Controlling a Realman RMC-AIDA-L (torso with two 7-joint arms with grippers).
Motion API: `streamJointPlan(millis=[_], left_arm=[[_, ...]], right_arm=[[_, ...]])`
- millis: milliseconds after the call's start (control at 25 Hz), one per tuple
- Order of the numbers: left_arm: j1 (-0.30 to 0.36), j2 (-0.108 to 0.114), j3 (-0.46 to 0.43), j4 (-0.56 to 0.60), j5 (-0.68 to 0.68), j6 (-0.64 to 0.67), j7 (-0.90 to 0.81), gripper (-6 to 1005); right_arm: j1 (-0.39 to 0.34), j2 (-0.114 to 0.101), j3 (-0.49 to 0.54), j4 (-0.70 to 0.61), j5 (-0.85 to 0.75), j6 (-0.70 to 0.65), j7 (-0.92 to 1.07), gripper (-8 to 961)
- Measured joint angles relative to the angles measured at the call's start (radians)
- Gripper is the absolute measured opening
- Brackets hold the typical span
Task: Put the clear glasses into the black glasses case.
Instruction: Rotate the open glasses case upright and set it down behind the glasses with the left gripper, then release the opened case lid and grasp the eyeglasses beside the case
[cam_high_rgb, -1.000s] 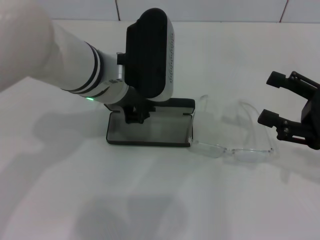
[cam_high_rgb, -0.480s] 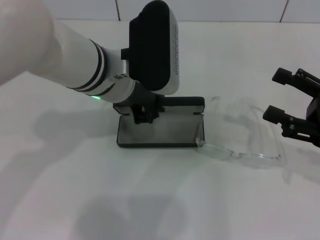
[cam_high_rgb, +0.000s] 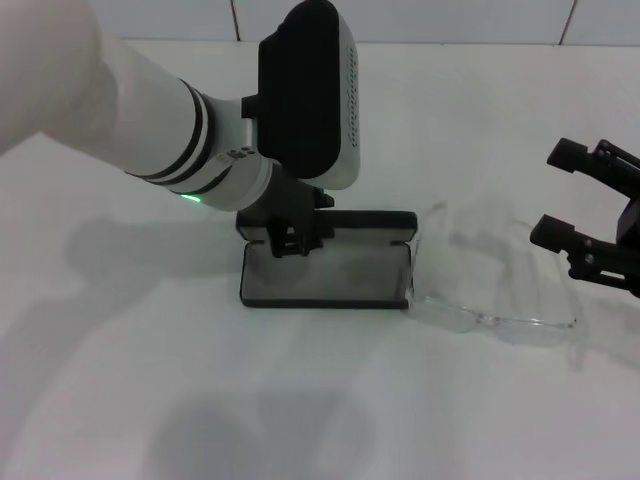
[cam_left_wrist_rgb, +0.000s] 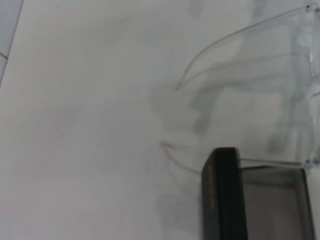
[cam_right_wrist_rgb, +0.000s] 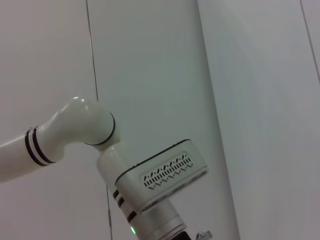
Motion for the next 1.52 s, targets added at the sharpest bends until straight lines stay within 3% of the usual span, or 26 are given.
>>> streamJointPlan(millis=[400,800,960,1000,1040,1200,1280,1400,1520], left_arm=[[0.007,-0.001,-0.015,0.018,-0.017,0.001,-0.003,300],[0.018,0.004,-0.155,0.09,-0.23,0.128,0.042,327],[0.044,0.004,-0.292,0.098,-0.458,0.204,0.139,329],[0.065,0.004,-0.378,0.088,-0.599,0.24,0.205,329],[0.076,0.004,-0.406,0.079,-0.654,0.253,0.238,330],[0.166,0.004,-0.603,-0.065,-1.055,0.343,0.499,332],[0.207,0.005,-0.652,-0.131,-1.206,0.363,0.562,333],[0.254,0.006,-0.69,-0.196,-1.309,0.371,0.586,334],[0.274,0.007,-0.696,-0.242,-1.316,0.383,0.583,370]], right_arm=[[-0.005,0.0,0.0,0.001,0.0,-0.004,0.0,871],[-0.007,0.0,0.0,0.002,0.0,-0.005,0.0,871],[-0.007,0.0,0.0,0.001,0.0,-0.005,0.0,871],[-0.007,0.0,0.0,0.001,0.0,-0.005,0.0,871],[-0.007,0.0,0.0,0.001,0.0,-0.005,0.0,872],[-0.012,0.0,0.0,0.001,0.0,-0.006,0.0,872],[-0.015,0.0,0.0,0.001,0.0,-0.008,0.0,871],[-0.016,0.0,0.0,0.002,0.0,-0.012,0.0,871],[-0.016,0.0,0.0,0.003,0.0,-0.015,0.0,871]])
